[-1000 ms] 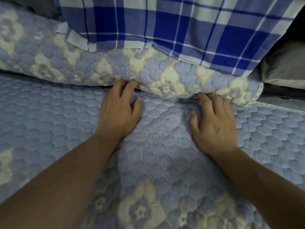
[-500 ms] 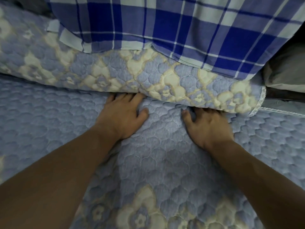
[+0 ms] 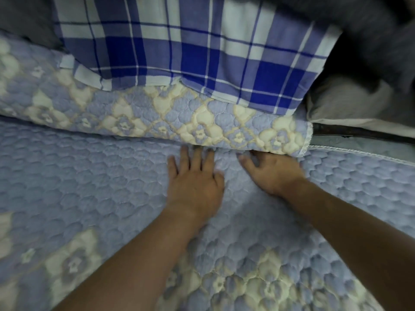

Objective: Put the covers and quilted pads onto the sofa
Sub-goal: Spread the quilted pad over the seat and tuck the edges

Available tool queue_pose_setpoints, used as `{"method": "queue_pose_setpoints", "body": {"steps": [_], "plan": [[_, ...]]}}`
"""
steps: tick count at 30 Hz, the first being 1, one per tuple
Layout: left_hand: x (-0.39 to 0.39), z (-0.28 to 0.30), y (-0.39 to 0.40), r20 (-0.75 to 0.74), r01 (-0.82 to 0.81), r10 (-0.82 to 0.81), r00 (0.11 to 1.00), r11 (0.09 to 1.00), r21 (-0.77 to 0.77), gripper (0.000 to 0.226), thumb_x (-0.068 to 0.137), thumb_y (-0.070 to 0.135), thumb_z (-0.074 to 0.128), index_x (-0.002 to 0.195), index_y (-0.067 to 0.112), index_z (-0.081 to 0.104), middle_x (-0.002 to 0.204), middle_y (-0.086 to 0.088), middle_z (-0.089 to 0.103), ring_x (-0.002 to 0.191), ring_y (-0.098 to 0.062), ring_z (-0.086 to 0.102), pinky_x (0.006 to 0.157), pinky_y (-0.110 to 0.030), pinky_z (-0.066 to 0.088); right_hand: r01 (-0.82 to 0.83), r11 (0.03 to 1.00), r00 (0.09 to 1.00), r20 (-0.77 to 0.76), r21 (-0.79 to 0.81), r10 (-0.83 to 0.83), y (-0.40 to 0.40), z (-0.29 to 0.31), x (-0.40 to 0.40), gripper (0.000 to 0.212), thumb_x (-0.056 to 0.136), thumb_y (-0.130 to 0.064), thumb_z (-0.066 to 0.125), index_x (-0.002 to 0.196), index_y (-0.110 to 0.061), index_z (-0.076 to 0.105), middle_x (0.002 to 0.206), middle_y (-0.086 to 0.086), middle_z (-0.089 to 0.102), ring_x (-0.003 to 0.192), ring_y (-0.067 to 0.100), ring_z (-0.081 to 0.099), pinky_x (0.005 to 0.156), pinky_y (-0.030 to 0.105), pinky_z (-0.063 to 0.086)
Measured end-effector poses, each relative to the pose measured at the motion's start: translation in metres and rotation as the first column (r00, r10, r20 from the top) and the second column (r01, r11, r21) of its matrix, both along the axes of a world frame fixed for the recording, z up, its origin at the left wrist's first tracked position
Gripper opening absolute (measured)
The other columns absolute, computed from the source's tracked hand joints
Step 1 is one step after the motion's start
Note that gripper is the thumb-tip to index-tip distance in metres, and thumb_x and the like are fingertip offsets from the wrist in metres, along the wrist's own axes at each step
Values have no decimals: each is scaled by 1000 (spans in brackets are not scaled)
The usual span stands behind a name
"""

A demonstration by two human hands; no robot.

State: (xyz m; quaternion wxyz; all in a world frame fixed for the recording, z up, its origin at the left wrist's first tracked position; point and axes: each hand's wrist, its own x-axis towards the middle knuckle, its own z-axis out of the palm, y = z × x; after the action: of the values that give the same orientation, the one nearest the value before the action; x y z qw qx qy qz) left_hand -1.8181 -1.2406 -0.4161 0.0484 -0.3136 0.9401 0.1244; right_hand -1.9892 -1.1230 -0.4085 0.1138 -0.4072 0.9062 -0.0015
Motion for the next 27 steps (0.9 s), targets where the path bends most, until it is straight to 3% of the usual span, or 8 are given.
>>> {"method": "queue_pose_setpoints", "body": {"steps": [3, 6, 10, 15, 17, 20, 24, 27], "plan": [[8, 0, 39, 3, 84, -84, 996, 995, -49, 61, 103, 50, 1, 160, 30, -6, 169, 0, -12, 153, -29, -18, 122, -56, -8, 7, 1000, 992, -124, 7, -6, 59, 11, -38, 83, 90, -76, 1, 146, -31, 43, 151, 6, 48, 141, 29, 37, 120, 47, 22], [-3, -1, 48, 52, 38, -35, 998, 998, -52, 68, 98, 61, -3, 160, 33, -8, 168, 4, -14, 153, -26, -19, 122, -55, -9, 12, 998, 997, -80, 57, -8, 106, 19, -61, 70, 95, -70, 8, 155, -38, 22, 166, -1, 18, 154, 23, 5, 124, 45, 0], [-24, 1, 49, 146, -41, 52, 988, 996, -76, 72, 93, 69, 0, 158, 39, -2, 169, 7, -8, 155, -27, -10, 121, -58, -2, 102, 995, 990, -96, 19, -100, 189, 16, -74, 69, 94, -73, 1, 157, -44, -2, 167, -9, -9, 153, 14, -13, 125, 43, -5], [-49, 17, 105, 124, -273, 280, 952, 960, -71, 68, 100, 54, 16, 161, 24, 12, 169, -7, 4, 154, -35, 3, 121, -57, 9, 361, 932, 929, -101, 40, -356, 277, 17, -102, 77, 89, -75, 0, 158, -40, 2, 168, -5, -6, 154, 17, -10, 124, 45, -3], [-68, 19, 165, 49, -200, 201, 978, 980, -14, 70, 101, 54, 16, 162, 21, 8, 169, -10, -1, 154, -36, -2, 122, -58, 5, 379, 924, 924, -76, 57, -374, 278, 15, -105, 76, 90, -72, 0, 159, -38, -2, 168, -3, -10, 154, 20, -13, 124, 47, -6], [-96, 12, 281, -40, 158, -158, 987, 987, -3, 69, 99, 60, 13, 161, 29, 9, 169, -8, 3, 154, -38, -5, 120, -64, -1, 348, 935, 937, -21, 67, -348, 275, 9, -111, 71, 96, -67, 4, 158, -35, -7, 166, -2, -17, 152, 21, -20, 122, 49, -12], [-135, 7, 372, 38, 259, -257, 966, 964, -60, 66, 100, 59, 15, 159, 31, 19, 167, -7, 13, 153, -42, 0, 117, -71, 1, 217, 974, 965, 166, -67, -203, 292, 17, -136, 63, 102, -57, 22, 159, -34, 11, 168, -2, -4, 154, 19, -10, 124, 40, -10], [-159, 9, 400, 88, 301, -293, 952, 950, -88, 63, 100, 54, 19, 158, 30, 28, 166, -5, 21, 153, -42, 9, 116, -71, 7, 178, 921, 945, 321, -346, -62, 346, 35, -149, 43, 106, -32, 41, 147, -19, 49, 160, 5, 34, 150, 20, 23, 121, 25, 7]]}}
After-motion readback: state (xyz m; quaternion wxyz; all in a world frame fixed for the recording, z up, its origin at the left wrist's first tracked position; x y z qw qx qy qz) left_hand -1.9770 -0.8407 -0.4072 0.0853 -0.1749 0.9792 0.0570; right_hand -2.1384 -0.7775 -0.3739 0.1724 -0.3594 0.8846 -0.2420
